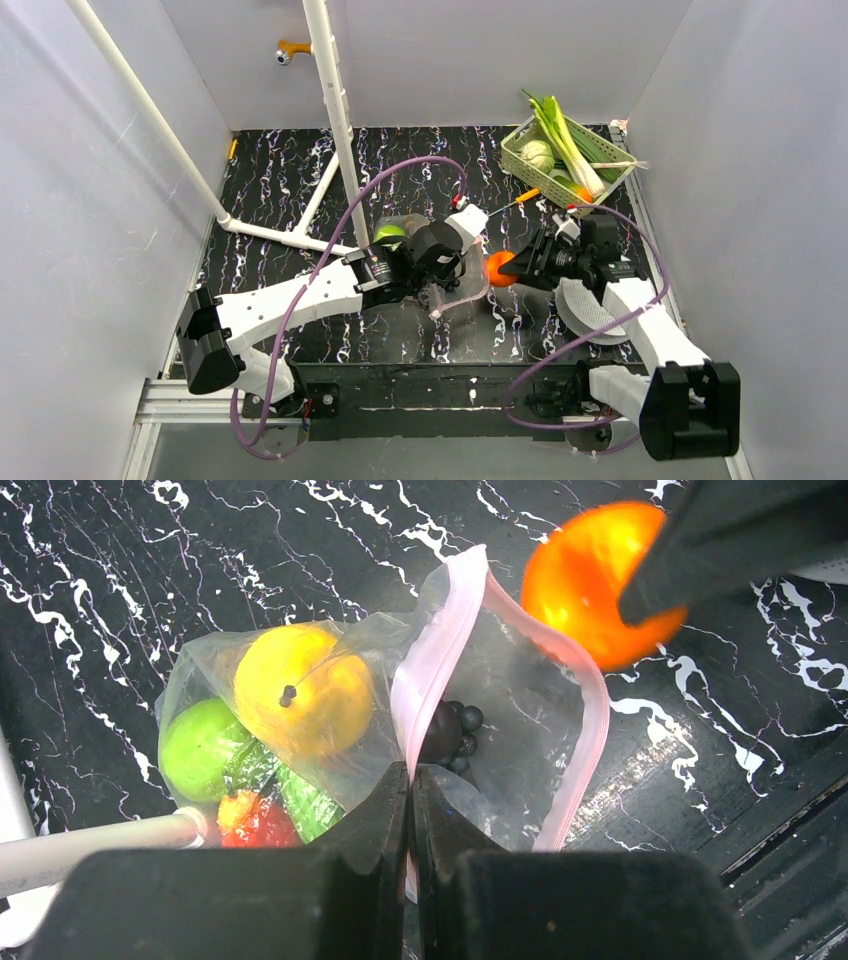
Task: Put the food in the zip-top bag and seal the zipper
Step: Place the fake fruit in the zipper food storage bag.
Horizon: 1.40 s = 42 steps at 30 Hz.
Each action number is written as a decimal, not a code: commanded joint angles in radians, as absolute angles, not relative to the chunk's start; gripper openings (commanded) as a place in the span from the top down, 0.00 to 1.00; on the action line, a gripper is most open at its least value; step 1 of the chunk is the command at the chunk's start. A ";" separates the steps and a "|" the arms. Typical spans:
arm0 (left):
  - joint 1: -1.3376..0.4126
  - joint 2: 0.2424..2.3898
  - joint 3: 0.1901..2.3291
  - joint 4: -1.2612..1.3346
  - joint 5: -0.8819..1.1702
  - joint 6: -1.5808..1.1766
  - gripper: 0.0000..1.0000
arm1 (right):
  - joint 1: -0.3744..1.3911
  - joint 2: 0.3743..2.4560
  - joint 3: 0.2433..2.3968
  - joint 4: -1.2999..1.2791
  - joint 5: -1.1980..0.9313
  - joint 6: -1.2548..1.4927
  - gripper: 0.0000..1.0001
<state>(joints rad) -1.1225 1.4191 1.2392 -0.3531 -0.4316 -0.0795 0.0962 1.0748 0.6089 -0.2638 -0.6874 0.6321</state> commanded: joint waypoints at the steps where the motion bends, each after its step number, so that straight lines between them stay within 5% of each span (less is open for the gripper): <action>1: -1.129 1.417 1.278 -0.367 -0.451 -0.081 1.00 | 0.193 0.944 0.651 -0.525 -0.613 0.509 0.97; 6: -1.129 1.417 1.279 -0.369 -0.451 -0.084 1.00 | 0.283 0.817 0.770 -0.685 -0.476 0.479 0.97; 12: -1.129 1.413 1.278 -0.369 -0.454 -0.084 1.00 | 0.352 0.737 0.798 -0.576 -0.521 0.509 0.97; 28: -1.134 1.394 1.272 -0.365 -0.465 -0.086 1.00 | 0.692 1.226 0.850 -0.122 -0.343 0.687 0.87; 36: -1.137 1.374 1.272 -0.362 -0.443 -0.095 1.00 | 0.703 1.312 0.687 0.297 -0.377 0.784 0.67; 42: -1.138 1.364 1.265 -0.355 -0.440 -0.100 1.00 | 0.704 1.392 0.722 0.337 -0.378 0.809 0.51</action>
<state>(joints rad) -1.1286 1.4147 1.2411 -0.3752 -0.4446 -0.0894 0.6964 1.3499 0.6788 0.2225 -0.3759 0.7828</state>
